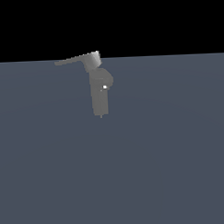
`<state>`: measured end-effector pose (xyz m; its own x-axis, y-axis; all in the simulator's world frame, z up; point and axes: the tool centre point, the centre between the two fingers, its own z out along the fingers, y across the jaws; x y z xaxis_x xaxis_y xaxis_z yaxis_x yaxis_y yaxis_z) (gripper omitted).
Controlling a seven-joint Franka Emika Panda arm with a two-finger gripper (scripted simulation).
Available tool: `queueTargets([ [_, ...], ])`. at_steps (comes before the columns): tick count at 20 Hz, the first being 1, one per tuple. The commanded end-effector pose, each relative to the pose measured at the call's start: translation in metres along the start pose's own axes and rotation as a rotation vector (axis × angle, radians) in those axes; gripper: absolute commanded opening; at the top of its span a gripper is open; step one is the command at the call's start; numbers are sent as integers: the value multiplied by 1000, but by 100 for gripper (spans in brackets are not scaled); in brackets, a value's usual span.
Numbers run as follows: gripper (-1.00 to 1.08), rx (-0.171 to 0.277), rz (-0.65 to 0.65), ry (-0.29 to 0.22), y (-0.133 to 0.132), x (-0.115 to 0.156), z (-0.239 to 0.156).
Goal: Turn on the faucet by rotating a designated handle.
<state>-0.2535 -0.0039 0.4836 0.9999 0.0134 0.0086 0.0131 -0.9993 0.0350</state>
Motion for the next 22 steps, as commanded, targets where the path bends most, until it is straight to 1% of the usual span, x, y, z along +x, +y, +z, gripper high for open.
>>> queueTargets([
  [1, -100, 0, 0, 0, 0, 0, 0],
  [4, -100, -4, 8, 7, 3, 2, -2],
  [10, -100, -21, 35, 38, 18, 8, -11],
  [16, -100, -17, 43, 35, 17, 10, -11],
  [22, -100, -4, 89, 27, 14, 24, -13],
])
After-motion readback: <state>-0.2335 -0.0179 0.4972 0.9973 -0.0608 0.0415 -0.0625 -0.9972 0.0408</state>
